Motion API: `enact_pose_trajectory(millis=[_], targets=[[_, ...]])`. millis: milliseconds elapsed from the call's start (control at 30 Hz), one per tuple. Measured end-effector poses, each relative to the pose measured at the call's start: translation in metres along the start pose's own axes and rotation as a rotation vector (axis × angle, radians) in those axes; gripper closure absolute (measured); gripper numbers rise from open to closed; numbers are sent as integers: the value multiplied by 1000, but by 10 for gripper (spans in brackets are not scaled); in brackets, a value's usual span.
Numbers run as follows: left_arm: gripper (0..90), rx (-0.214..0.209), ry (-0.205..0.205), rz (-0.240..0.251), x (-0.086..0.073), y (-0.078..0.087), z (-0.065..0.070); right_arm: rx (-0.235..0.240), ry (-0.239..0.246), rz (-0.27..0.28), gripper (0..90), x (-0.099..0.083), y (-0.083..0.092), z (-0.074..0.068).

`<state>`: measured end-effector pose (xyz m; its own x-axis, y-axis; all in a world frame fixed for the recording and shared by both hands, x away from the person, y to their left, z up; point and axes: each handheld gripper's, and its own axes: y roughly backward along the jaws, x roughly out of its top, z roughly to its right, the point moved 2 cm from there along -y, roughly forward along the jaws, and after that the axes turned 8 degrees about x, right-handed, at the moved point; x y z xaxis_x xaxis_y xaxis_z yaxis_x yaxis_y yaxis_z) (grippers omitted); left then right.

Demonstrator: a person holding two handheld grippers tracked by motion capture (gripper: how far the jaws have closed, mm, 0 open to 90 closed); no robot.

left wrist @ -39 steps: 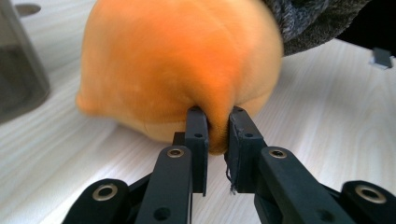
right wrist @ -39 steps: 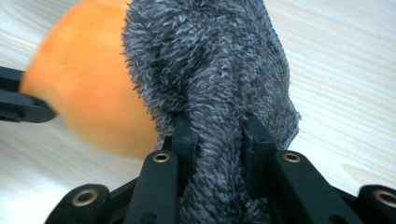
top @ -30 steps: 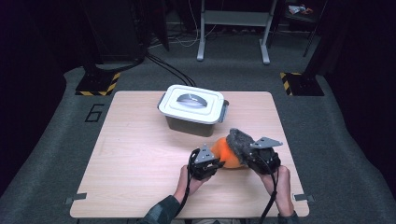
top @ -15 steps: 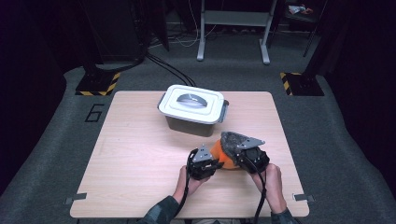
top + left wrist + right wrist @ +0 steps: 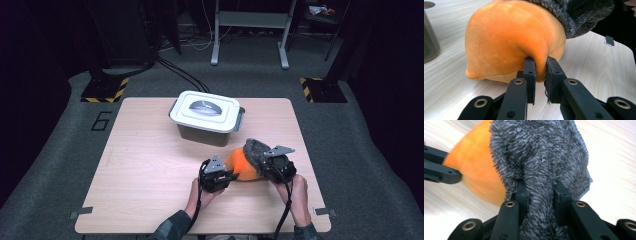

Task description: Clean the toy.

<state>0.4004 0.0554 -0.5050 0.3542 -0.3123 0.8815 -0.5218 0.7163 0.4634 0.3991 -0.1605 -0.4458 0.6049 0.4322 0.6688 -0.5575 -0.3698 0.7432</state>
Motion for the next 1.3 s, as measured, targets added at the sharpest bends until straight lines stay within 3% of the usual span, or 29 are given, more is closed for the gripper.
enact_pose_trajectory(millis=[433,800,900,1100,1167,1300], targets=[[800,-4,6,-1,0,0,-1,-42,-106,-38,708,-16,-13,30],[796,-7,15,-4,-1,-1,-1,-55,-144,-88,709,-29,-31,48],[796,-7,17,-3,-1,-1,-1,-53,-145,-81,710,-30,-30,48],[796,-8,30,-3,-2,0,-3,-76,-133,-42,711,-25,-10,41],[796,-8,25,-4,-1,0,-3,-59,-113,-5,710,-19,3,31],[796,-9,26,-4,-1,0,-3,-30,-46,21,709,-8,13,13]])
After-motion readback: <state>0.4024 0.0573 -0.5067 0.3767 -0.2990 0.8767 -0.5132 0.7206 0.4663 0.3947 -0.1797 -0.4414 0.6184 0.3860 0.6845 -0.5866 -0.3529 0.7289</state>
